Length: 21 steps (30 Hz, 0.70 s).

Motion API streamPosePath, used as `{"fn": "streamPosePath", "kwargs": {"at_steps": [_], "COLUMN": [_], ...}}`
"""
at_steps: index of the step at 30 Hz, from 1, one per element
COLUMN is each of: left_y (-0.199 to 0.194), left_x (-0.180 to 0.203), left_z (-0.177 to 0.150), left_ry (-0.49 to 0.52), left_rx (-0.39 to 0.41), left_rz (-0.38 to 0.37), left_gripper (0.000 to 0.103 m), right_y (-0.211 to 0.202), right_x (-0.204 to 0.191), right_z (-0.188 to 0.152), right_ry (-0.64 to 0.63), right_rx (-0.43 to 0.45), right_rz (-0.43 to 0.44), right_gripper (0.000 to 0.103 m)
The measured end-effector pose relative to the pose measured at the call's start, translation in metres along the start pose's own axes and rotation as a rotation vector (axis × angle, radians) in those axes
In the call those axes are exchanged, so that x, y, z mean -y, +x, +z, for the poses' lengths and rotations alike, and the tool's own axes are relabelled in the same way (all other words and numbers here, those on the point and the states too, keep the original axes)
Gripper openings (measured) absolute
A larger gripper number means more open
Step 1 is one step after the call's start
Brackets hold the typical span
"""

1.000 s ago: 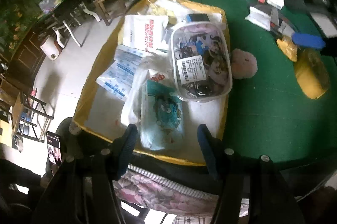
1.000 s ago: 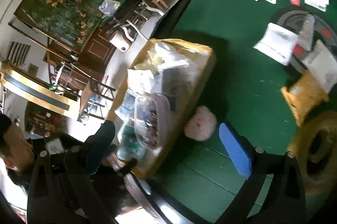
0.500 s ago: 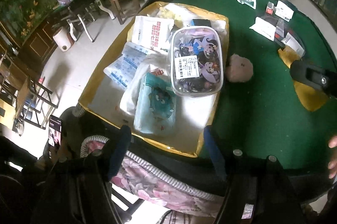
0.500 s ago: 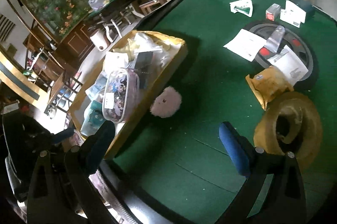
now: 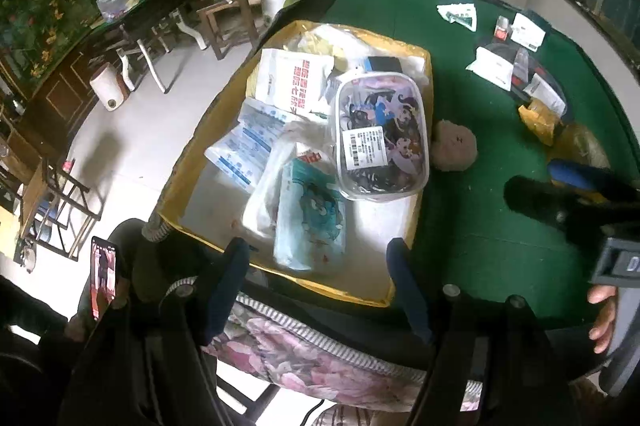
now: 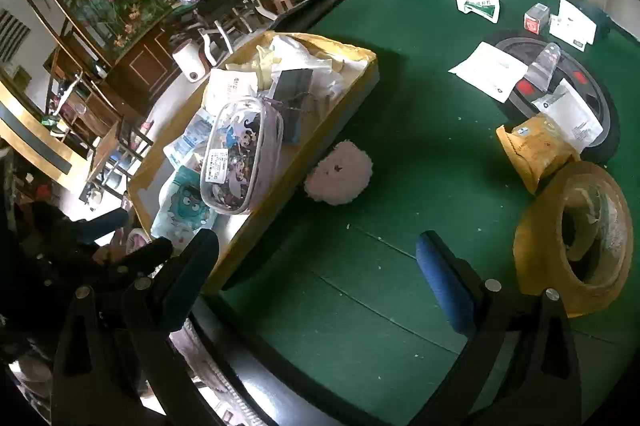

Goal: Organize soft objects

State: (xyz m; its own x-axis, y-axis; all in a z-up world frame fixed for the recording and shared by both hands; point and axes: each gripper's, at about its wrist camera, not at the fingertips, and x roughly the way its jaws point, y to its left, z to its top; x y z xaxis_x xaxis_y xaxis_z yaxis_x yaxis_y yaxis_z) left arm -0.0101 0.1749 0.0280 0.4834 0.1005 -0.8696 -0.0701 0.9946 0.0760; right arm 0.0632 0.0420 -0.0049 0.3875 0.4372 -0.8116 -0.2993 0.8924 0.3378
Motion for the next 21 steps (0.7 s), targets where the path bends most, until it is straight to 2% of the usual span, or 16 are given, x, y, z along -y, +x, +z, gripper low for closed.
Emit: {"fn": "streamPosePath", "kwargs": {"at_steps": [8, 15, 21], "left_y": [-0.008, -0.011, -0.005], "left_x": [-0.009, -0.015, -0.023], "left_z": [0.002, 0.004, 0.004], "left_ry": [0.031, 0.029, 0.012], "left_rx": [0.049, 0.096, 0.091], "left_rz": [-0.066, -0.044, -0.045], "left_gripper": [0.071, 0.071, 0.071], "right_y": [0.002, 0.003, 0.006], "right_x": [-0.021, -0.035, -0.037], "right_z": [-0.004, -0.007, -0.006], "right_ry": [-0.045, -0.072, -0.064], "right_rx": [0.020, 0.041, 0.044], "right_rz": [-0.002, -0.015, -0.014], "right_gripper": [0.100, 0.100, 0.100]}}
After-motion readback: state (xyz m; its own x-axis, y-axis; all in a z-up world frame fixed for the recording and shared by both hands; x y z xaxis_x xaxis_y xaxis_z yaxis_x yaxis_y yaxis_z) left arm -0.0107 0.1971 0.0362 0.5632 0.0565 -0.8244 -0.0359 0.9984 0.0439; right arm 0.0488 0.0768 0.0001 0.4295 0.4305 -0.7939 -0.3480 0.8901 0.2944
